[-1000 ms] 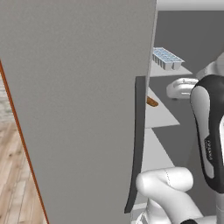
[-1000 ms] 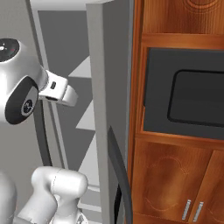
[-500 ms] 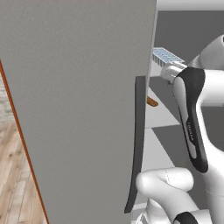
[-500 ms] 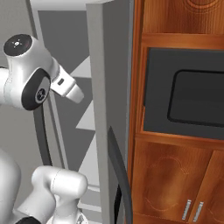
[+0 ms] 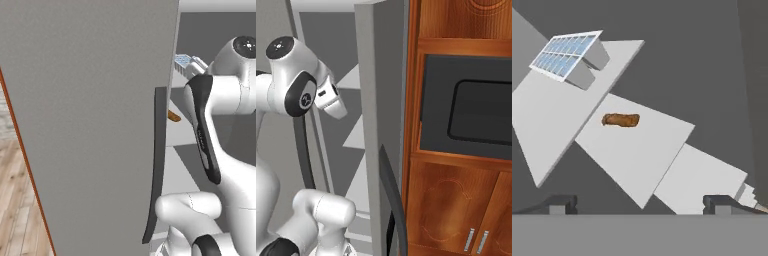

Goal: Open the freezer door, pick up the ice cube tray from the freezer, and place it on the dining counter.

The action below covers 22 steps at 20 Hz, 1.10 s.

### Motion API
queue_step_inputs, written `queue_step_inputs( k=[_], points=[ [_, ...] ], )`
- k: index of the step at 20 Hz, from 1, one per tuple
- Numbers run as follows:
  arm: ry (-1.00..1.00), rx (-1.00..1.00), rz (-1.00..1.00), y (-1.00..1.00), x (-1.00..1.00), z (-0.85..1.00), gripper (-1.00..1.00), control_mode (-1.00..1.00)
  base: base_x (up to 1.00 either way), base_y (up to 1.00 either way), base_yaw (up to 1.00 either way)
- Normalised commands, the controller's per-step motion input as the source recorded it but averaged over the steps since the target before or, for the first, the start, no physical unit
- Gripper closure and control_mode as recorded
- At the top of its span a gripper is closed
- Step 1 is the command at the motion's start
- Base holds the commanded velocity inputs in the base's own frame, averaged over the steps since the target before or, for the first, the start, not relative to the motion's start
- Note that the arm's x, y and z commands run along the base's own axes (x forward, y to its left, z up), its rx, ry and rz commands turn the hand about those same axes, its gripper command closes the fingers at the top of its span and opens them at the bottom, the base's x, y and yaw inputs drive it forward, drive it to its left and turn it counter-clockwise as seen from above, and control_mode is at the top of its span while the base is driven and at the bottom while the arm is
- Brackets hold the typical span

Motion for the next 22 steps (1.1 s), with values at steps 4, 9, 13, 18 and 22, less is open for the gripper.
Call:
queue_step_inputs(
  k=[4,9,13,18,22],
  points=[
    [0.00,0.24,-0.20,-0.13,0.23,0.18,-1.00,-1.00,0.00,0.00,0.00],
    [0.00,0.30,-0.01,-0.40,0.23,0.29,-1.00,-1.00,0.00,0.00,0.00],
    [-0.03,0.24,0.00,-0.11,0.26,0.26,-1.00,-1.00,0.00,0.00,0.00],
    [-0.02,0.20,0.00,0.00,0.48,0.19,-1.00,-1.00,0.00,0.00,0.00],
    [-0.06,0.16,-0.01,-0.30,0.54,0.02,-1.00,-1.00,0.00,0.00,0.00]
  ],
)
